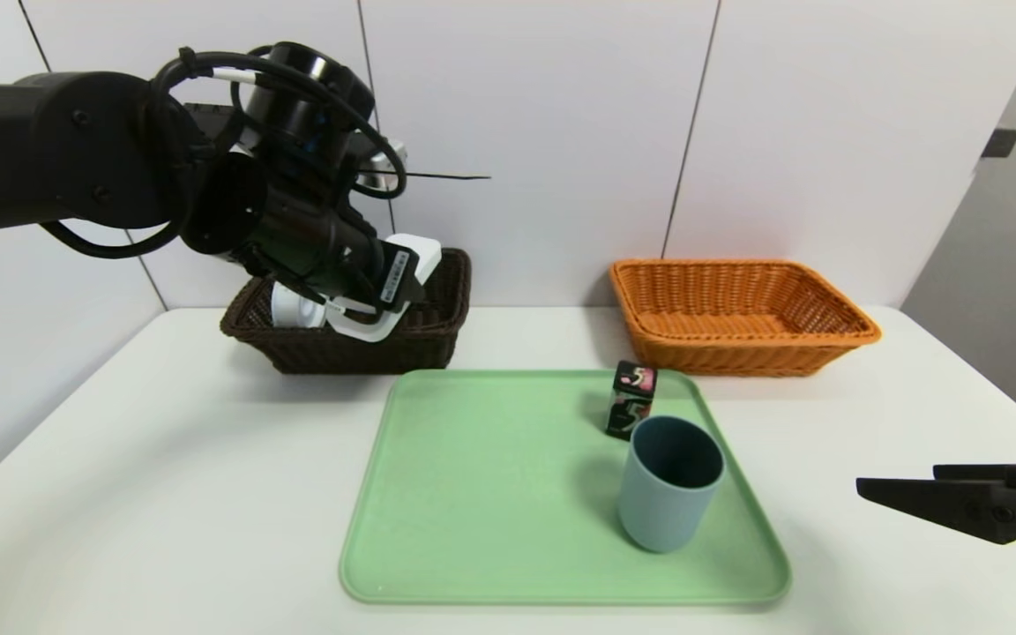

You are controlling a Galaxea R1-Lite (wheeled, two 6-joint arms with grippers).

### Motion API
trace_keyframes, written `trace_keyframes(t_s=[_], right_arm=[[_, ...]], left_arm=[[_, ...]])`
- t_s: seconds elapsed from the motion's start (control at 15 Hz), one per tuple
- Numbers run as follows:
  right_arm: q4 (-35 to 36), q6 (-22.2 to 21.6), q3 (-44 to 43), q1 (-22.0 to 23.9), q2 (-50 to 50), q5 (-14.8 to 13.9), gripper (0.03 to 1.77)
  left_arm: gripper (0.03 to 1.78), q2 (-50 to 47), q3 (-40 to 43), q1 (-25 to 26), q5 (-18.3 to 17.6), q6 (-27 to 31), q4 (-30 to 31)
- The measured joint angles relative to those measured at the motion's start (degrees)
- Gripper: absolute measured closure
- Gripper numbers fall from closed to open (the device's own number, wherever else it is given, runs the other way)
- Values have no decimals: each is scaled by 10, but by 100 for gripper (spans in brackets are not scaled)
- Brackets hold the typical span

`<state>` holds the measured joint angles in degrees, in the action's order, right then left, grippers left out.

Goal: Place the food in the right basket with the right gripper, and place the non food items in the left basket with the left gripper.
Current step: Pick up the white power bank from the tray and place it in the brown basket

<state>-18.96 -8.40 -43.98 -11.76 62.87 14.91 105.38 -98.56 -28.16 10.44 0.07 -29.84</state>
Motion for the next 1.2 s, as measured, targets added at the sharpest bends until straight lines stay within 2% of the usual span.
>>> trace_keyframes(t_s=[0.13,0.27,0.47,0.8,0.93,1.07,1.2], right_arm=[[0,0,1,0,0,0,9],[0,0,3,0,0,-1,9],[0,1,12,0,-5,-1,9],[0,0,17,0,-7,-2,9],[2,0,20,0,-7,-3,9],[26,-1,30,1,-7,-3,9],[63,-2,45,1,-6,-4,9]], left_arm=[[81,15,-18,28,-18,73,10],[81,33,-38,50,-51,137,11],[81,63,-72,77,-62,219,10],[81,122,-133,94,-60,298,17],[81,149,-142,97,-57,335,53],[81,175,-145,101,-45,345,89],[81,194,-145,103,-36,355,95]])
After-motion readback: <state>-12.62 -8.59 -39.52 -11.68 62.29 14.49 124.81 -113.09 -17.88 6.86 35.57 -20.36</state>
